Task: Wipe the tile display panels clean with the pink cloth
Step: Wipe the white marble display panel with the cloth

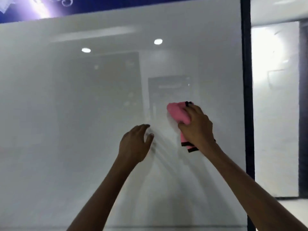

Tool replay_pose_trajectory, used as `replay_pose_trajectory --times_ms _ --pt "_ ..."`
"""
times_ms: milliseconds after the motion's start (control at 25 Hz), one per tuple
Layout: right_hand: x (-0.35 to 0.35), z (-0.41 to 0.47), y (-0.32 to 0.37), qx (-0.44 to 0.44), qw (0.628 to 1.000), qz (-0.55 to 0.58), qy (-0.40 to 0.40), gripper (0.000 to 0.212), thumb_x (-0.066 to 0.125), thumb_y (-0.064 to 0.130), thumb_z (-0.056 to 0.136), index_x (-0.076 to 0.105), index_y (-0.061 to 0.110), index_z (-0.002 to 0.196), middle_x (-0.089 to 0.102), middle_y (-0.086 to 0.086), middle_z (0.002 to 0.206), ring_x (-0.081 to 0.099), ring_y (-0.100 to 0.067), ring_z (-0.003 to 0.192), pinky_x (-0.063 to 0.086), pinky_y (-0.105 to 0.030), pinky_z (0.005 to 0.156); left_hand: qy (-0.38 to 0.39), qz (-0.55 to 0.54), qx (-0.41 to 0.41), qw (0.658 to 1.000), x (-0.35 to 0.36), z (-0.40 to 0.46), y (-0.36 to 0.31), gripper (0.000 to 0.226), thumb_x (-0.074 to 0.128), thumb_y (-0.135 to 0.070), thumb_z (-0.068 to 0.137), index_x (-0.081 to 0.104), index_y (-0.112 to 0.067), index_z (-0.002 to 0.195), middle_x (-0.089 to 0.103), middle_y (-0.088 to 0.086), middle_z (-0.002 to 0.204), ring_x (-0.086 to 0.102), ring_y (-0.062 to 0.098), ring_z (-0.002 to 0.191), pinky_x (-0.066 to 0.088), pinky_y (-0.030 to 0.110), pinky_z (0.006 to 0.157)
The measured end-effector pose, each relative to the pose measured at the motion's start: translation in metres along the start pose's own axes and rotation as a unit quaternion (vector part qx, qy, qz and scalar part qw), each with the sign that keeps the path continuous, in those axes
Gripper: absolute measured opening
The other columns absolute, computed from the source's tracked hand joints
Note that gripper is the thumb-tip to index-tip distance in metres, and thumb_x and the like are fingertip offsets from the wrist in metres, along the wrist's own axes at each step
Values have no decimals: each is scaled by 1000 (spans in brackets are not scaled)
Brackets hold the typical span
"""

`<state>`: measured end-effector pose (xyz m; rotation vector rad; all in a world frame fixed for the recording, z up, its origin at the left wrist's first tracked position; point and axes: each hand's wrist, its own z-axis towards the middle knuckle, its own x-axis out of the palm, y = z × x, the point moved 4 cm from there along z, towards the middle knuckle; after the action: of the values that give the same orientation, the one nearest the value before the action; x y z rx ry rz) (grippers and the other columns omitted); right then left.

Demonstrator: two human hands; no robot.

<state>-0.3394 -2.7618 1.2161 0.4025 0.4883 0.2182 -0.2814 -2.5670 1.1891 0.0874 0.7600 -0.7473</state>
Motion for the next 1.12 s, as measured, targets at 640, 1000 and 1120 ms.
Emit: replay_pose_trajectory --times_ms 640,1000,1120 --pt "102 -350 204 104 872 86 470 48 63 30 88 55 24 135 59 -4 125 58 -23 99 46 -30 90 179 65 -234 953 -112 -392 161 44 41 -42 101 47 -25 141 54 -7 140 53 14 123 36 27 99" --pt "185 -518 400 65 778 86 619 42 65 26 87 61 24 129 62 -5 122 61 -24 100 48 -31 89 193 64 -362 910 -238 -584 319 34 56 -26 94 64 -10 123 68 8 118 64 27 107 48 36 90" --pt "233 -541 452 55 769 92 631 41 65 25 86 62 25 126 62 -3 122 61 -25 105 46 -31 89 188 61 -394 898 -251 -618 374 40 48 -33 99 57 -13 133 62 4 130 58 23 118 41 33 98"
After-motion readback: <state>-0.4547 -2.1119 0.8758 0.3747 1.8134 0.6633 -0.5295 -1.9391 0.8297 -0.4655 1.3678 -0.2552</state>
